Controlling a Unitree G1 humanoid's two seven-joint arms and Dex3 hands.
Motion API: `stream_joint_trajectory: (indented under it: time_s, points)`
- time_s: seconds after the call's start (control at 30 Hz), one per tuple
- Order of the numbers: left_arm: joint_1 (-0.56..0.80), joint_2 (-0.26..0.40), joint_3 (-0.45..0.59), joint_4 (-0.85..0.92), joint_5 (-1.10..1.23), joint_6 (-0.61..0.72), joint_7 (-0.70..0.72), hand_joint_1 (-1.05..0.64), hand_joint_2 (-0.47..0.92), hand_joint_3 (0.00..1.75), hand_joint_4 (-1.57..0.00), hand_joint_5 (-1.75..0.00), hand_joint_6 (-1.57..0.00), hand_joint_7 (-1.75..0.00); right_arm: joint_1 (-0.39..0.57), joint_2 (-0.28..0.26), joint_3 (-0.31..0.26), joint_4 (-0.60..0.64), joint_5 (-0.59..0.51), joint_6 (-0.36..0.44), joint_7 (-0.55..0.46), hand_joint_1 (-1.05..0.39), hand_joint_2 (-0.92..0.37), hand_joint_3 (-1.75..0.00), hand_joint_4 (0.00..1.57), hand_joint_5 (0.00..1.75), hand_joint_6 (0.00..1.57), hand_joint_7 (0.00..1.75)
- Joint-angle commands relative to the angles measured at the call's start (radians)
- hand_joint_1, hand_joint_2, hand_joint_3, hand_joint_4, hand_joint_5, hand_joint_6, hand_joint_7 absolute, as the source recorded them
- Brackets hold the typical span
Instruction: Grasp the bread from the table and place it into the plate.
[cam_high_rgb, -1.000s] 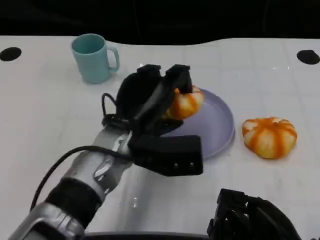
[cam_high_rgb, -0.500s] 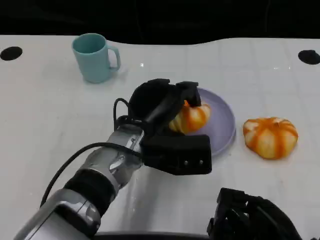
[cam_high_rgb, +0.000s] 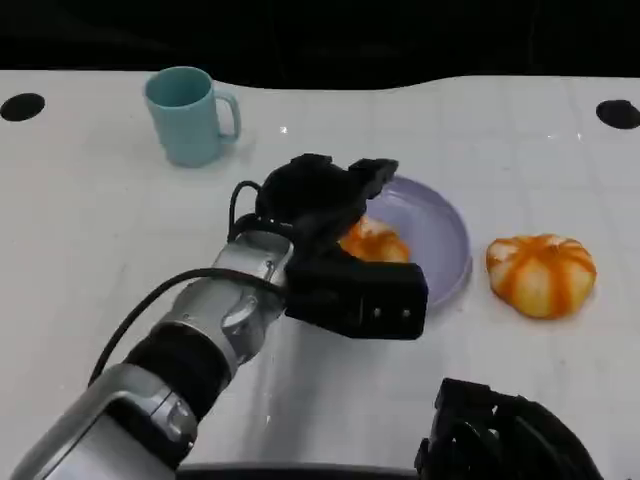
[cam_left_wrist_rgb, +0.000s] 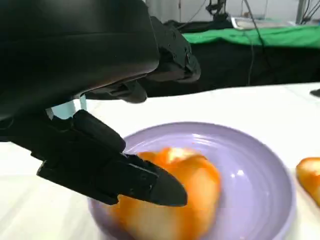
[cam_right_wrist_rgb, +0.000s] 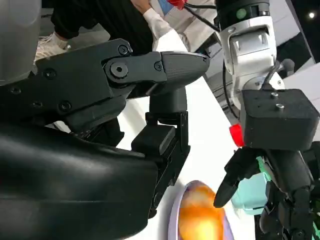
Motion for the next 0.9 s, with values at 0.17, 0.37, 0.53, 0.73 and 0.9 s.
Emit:
stream_joint_trajectory:
  time_s: [0.17, 0.37, 0.53, 0.73, 0.9]
  points:
    - [0.073, 0.069, 0.034, -0.175, -0.038, 0.001, -0.027, -0.84, 0.92, 0.25, -0.19, -0.28, -0.18, -0.03, 0.006, -0.016, -0.019, -0.017, 0.021, -0.001, 0.014, -0.68, -0.92, -0.28, 0.87, 1.55, 0.8, 1.3]
    - [0.185, 0.129, 0.086, -0.328, -0.073, -0.072, 0.008, -0.67, 0.92, 0.17, -0.44, -0.41, -0.37, -0.11, 0.013, -0.024, -0.018, -0.039, 0.019, 0.006, 0.008, -0.68, -0.92, -0.28, 0.86, 1.55, 0.79, 1.3]
    - [0.276, 0.177, 0.115, -0.46, -0.068, -0.091, 0.004, -0.58, 0.92, 0.14, -0.6, -0.49, -0.5, -0.14, 0.023, -0.027, -0.015, -0.055, 0.02, 0.013, 0.004, -0.67, -0.92, -0.29, 0.85, 1.55, 0.78, 1.3]
    - [0.425, 0.189, 0.184, -0.618, -0.114, -0.111, 0.032, -0.52, 0.92, 0.06, -0.6, -1.21, -0.6, -0.51, 0.026, -0.027, -0.015, -0.068, 0.025, 0.027, 0.001, -0.67, -0.92, -0.3, 0.86, 1.56, 0.79, 1.29]
    - [0.532, 0.186, 0.238, -0.692, -0.182, -0.175, 0.053, -0.43, 0.92, 0.01, -0.57, -1.61, -0.39, -1.34, 0.03, -0.031, -0.013, -0.085, 0.033, 0.046, -0.005, -0.67, -0.92, -0.29, 0.85, 1.56, 0.78, 1.3]
